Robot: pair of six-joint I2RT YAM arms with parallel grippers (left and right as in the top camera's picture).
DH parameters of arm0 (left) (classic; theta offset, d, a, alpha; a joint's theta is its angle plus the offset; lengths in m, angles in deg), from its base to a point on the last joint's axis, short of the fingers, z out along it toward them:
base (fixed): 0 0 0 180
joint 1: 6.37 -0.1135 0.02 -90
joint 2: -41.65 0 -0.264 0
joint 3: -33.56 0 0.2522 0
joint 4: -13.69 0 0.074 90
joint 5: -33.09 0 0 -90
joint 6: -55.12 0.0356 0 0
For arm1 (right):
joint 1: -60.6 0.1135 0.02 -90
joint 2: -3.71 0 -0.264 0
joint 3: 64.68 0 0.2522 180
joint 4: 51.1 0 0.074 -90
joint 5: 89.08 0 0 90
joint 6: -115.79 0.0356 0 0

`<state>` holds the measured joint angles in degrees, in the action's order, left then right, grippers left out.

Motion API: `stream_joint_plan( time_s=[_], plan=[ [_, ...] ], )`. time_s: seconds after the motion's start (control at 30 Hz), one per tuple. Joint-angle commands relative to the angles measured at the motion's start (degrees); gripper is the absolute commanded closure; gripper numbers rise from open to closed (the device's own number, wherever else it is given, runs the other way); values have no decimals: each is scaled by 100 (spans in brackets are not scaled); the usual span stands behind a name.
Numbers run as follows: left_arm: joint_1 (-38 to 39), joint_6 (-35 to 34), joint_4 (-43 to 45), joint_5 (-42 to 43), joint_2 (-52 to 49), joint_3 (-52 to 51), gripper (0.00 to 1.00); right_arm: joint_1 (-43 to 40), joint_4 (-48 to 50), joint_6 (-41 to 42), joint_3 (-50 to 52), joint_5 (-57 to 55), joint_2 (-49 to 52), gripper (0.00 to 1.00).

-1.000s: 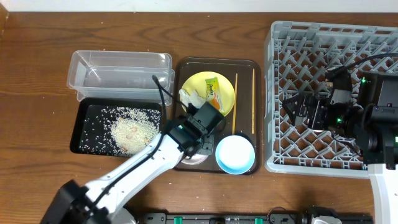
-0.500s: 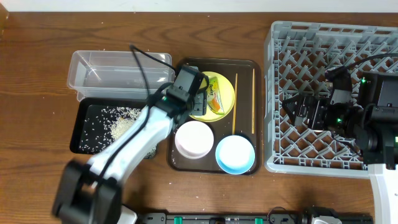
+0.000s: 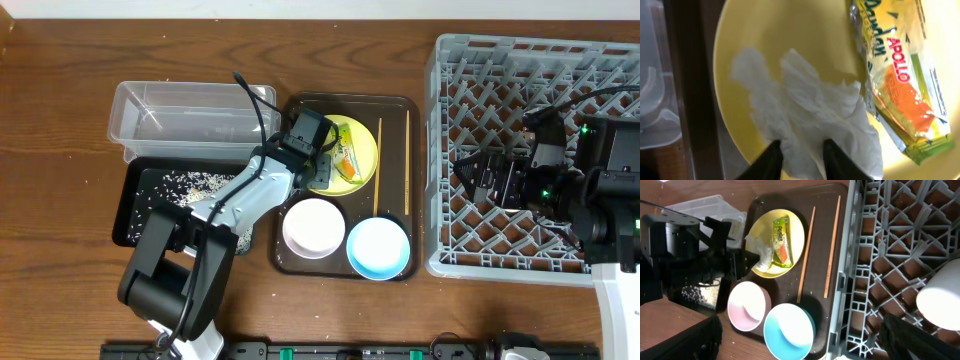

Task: Sort waste into correct bins and load items into the dishwasher rack
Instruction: 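Pick the white tissue off the yellow plate and drop it in the clear bin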

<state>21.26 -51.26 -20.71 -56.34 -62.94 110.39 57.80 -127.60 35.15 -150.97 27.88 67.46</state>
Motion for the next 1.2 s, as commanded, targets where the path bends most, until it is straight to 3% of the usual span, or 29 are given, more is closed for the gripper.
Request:
stream_joint_plan(
  time_s=[0.0,0.3,0.53,0.63,0.67,0.73,0.77,0.9,1.07,1.17],
  plan=[
    [7,48,-142,46,-111,-63,94,103,7,-87,-4,-17,17,1],
    [-61,48,-977,-46,1056,553,94,103,-31,-87,-4,-17,17,1],
    [-726,46,-1071,-1648,1878,671,94,103,-31,-87,-4,-15,17,1],
    [-1202,48,-822,-1777,1788,669,93,103,-31,-87,-4,-15,17,1],
    [-1340,48,-734,-1757,1725,669,87,103,-31,-87,-4,-15,17,1],
    [-1513,50,-636,-1545,1606,669,52,103,-31,-87,-4,-15,17,1],
    [-1547,85,-625,-1224,1563,671,47,103,-33,-87,-4,-15,17,1],
    [-1335,136,-549,-197,1539,671,35,103,-44,-87,-4,-17,17,1],
    [-446,175,-332,267,1379,658,34,103,-59,-87,-4,-17,17,1],
    [138,560,-260,192,975,654,35,103,-61,-90,-2,-17,17,1]
  ],
)
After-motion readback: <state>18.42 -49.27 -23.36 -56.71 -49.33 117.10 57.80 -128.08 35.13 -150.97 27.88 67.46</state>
